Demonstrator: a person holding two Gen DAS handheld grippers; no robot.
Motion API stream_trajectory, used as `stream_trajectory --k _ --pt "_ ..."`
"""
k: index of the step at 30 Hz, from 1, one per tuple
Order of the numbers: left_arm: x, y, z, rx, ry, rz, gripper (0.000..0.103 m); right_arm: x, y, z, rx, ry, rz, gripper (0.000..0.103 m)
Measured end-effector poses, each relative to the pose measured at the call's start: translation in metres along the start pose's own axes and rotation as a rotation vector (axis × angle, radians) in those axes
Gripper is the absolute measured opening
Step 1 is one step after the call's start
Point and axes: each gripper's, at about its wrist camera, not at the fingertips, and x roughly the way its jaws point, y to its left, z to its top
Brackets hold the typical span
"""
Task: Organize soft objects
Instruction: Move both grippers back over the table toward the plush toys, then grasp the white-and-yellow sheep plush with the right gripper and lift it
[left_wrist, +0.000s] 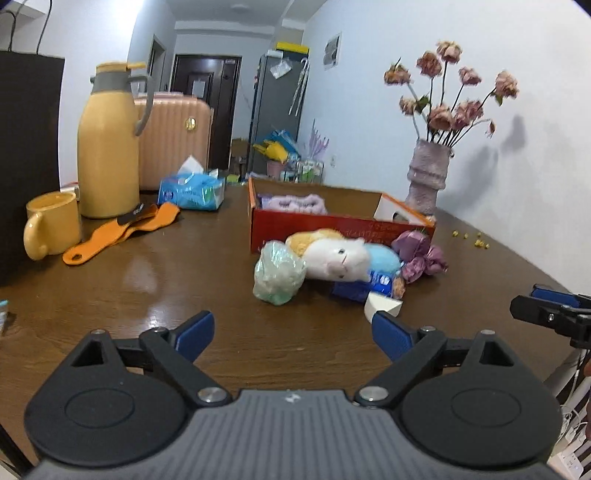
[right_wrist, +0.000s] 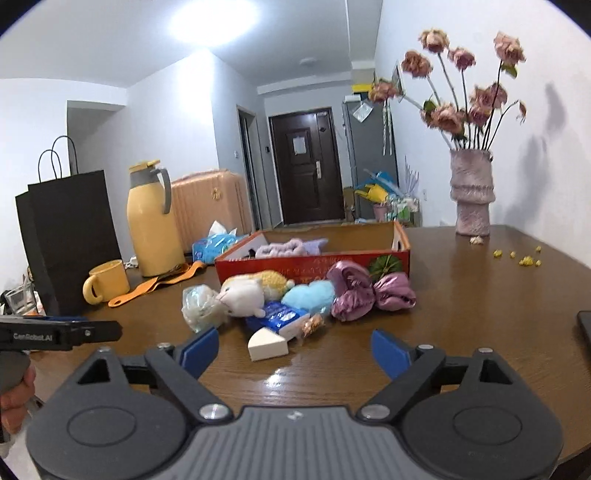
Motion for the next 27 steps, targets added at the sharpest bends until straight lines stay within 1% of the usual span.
stream_trajectory --k 4,6,8,10,12,16,17,18,20,21,23,27 --pt "0.024 0.004 -0.002 -0.022 0.051 0.008 0.094 0.026 -0.001 -0.005 0.022 0.057 0.016 0.089" --pt "0.035 0.007 0.001 -0.034 0.06 0.013 0.094 0.044 0.004 0.0 0.016 0.081 0.037 0.089" --pt "0.046 0.013 0.005 -0.049 0.062 0.021 0.094 0.062 0.011 0.008 -0.011 0.086 0.063 0.088" --pt "0.056 0.019 0.011 -0.059 0.065 0.033 0.094 0.086 0.023 0.018 -0.046 0.092 0.08 0.088" --pt "0.065 0.026 0.017 -0.063 0.062 0.049 0.094 0.118 0.035 0.027 -0.069 0.123 0.093 0.088" --pt "0.078 0.038 0.025 -0.08 0.066 0.073 0.094 0.171 0.056 0.038 -0.108 0.146 0.098 0.088" --pt "0.08 0.041 0.026 -0.087 0.072 0.078 0.094 0.181 0.059 0.04 -0.108 0.148 0.094 0.085" --pt "0.082 0.044 0.026 -0.09 0.074 0.079 0.094 0.192 0.063 0.041 -0.112 0.156 0.091 0.076" --pt "0.083 0.048 0.026 -0.096 0.075 0.083 0.094 0.208 0.066 0.042 -0.119 0.176 0.08 0.055" --pt "0.083 0.051 0.025 -0.098 0.077 0.084 0.094 0.214 0.066 0.043 -0.105 0.186 0.089 0.054" --pt "0.083 0.052 0.024 -0.1 0.081 0.086 0.094 0.212 0.065 0.045 -0.084 0.156 0.095 0.051" --pt "0.08 0.045 0.024 -0.093 0.083 0.074 0.094 0.187 0.064 0.052 -0.108 0.037 0.097 0.049"
